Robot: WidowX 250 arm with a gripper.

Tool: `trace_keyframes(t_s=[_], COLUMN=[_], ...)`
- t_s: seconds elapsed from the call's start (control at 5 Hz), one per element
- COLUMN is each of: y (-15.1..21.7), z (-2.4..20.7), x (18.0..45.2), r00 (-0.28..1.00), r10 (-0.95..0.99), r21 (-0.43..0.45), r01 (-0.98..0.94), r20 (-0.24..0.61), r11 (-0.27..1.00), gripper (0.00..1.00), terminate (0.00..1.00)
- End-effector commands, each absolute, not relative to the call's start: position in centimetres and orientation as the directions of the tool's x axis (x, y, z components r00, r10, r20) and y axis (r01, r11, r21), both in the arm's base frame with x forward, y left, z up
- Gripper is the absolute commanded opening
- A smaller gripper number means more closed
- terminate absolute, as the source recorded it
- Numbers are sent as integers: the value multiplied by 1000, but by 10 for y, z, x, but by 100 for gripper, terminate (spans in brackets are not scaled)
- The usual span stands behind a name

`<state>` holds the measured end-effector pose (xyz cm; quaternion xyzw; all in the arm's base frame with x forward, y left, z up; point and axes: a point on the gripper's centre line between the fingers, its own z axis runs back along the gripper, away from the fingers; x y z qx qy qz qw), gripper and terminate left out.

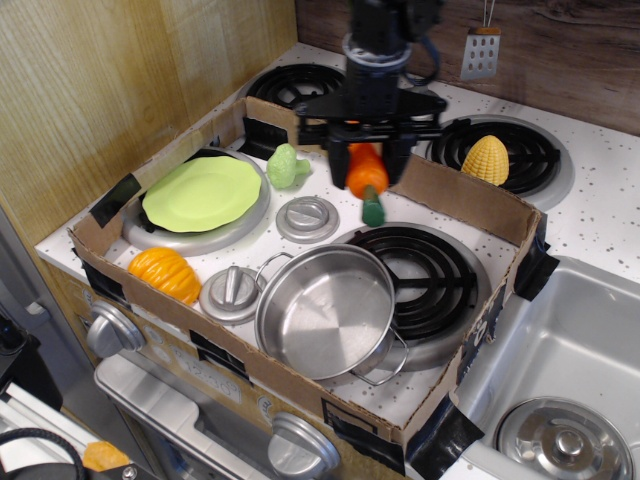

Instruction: Take carrot off plate

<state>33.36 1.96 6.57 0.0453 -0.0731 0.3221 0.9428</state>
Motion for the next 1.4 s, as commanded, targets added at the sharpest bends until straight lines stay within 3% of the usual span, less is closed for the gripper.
trace_keyframes(t_s=[0.0, 0.2, 0.4, 1.2], y=[22, 19, 11, -37], z=[71, 56, 47, 45], x=[348, 346, 338, 315], r00=[697, 669, 636, 466], r10=[705, 738, 764, 855], r21=[-19, -61, -93, -117], r01=[-709, -736, -759, -859], r20=[127, 84, 107, 227], r11=[705, 674, 645, 499], gripper=[0, 0, 0, 0], terminate=[0, 0, 0, 0])
